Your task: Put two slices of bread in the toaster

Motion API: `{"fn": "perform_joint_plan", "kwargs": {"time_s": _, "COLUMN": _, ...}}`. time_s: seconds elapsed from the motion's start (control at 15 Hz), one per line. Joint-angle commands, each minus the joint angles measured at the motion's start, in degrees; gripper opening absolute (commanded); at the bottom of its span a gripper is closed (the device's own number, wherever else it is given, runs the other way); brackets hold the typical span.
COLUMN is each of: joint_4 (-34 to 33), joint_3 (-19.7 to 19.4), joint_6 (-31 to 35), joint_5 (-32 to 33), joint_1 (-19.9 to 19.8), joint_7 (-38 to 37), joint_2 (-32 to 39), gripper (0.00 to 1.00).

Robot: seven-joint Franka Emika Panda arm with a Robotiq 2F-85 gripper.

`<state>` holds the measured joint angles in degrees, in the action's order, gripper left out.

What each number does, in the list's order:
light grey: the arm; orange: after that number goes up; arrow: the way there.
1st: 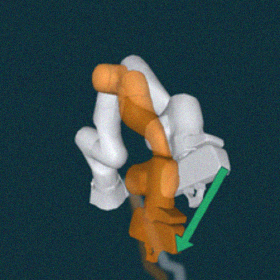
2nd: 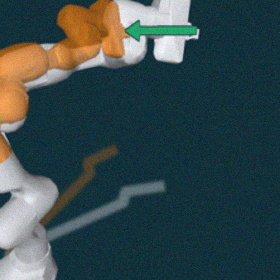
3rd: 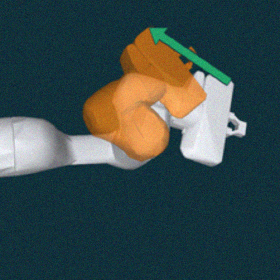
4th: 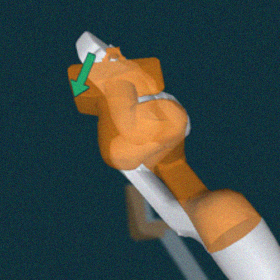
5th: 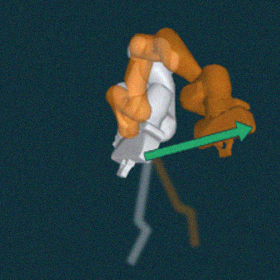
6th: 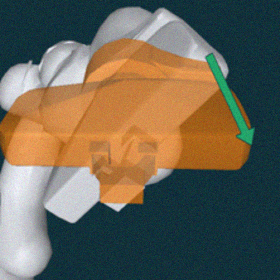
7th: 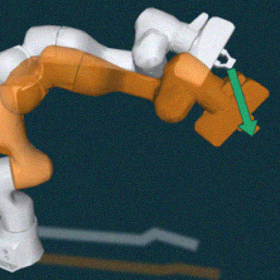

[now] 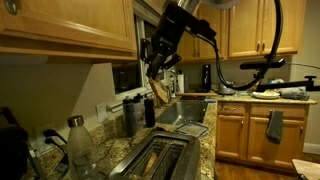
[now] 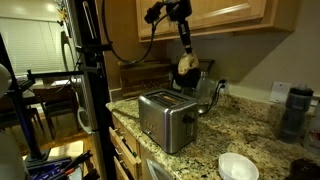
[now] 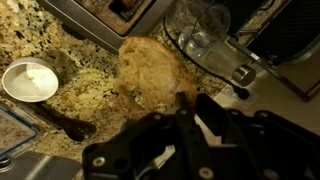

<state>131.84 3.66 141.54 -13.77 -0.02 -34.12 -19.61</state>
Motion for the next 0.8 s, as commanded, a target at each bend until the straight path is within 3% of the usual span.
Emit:
{"fn": "perform_joint_plan", "kwargs": {"time_s": 0.0, "joint_4": 1.9, "joint_3": 0.2, "joint_6": -2.6, "joint_5": -2.2, "joint_1": 0.5, "joint_7": 1.3, "joint_2": -2.1, "gripper": 0.10}}
{"fn": "perform_joint_plan", "kwargs": {"time_s": 0.73, "joint_4": 3.9, "joint_3": 1.6, "joint_6": -4.6, "joint_5": -2.3, "joint_1": 1.6, "joint_7": 2.4, "joint_2": -3.4, "gripper": 0.10}}
